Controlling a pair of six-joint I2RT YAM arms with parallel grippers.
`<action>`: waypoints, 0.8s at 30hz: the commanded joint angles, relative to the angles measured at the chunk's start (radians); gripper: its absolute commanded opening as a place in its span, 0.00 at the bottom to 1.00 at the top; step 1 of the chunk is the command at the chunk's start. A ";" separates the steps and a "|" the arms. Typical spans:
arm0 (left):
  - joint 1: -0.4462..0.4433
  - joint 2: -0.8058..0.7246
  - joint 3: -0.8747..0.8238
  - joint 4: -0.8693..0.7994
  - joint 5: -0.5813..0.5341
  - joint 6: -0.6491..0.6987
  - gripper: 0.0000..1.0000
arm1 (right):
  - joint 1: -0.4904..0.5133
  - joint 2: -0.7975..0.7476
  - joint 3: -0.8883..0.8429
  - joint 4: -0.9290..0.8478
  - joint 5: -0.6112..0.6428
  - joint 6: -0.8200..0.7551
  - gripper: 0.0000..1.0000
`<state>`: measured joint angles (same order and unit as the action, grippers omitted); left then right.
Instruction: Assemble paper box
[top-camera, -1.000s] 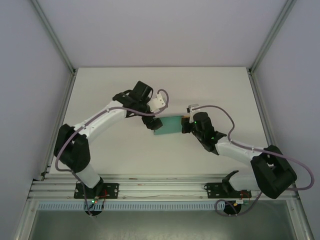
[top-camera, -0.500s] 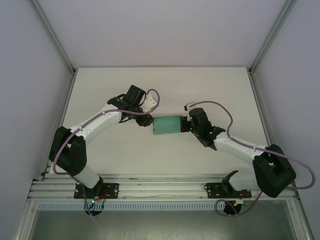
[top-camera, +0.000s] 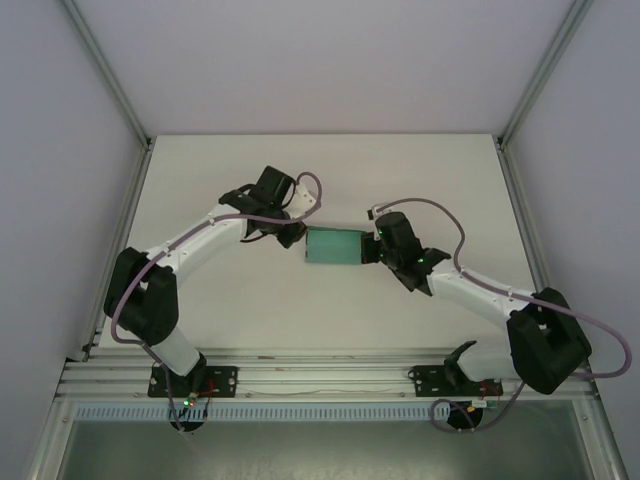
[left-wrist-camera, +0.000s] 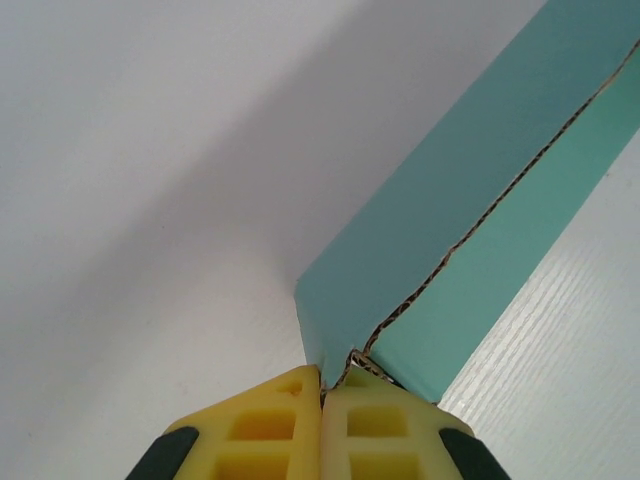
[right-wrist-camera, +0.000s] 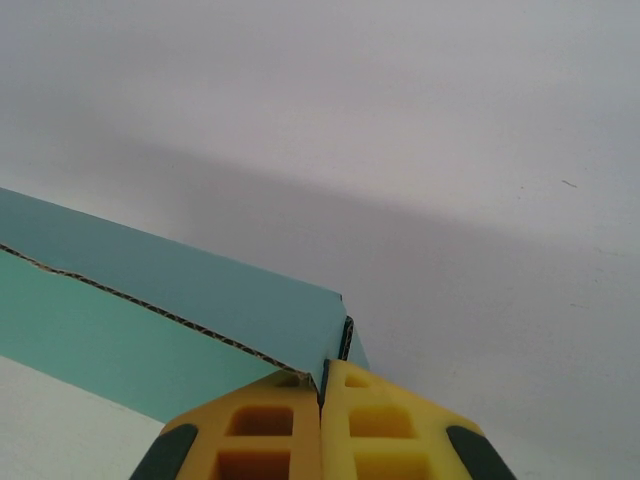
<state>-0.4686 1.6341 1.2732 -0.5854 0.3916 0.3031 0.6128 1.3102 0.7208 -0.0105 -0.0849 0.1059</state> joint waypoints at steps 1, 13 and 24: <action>-0.023 -0.009 0.020 0.015 -0.025 -0.101 0.04 | 0.016 0.020 0.016 -0.153 0.011 0.032 0.00; -0.030 -0.036 0.008 -0.038 0.002 -0.508 0.00 | 0.129 0.116 0.134 -0.305 0.231 0.016 0.00; 0.044 0.069 0.174 -0.262 0.193 -0.618 0.00 | 0.139 0.121 0.117 -0.299 0.227 0.049 0.00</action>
<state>-0.4351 1.6733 1.3972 -0.7578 0.5114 -0.2649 0.7376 1.4071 0.8677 -0.2028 0.1604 0.1356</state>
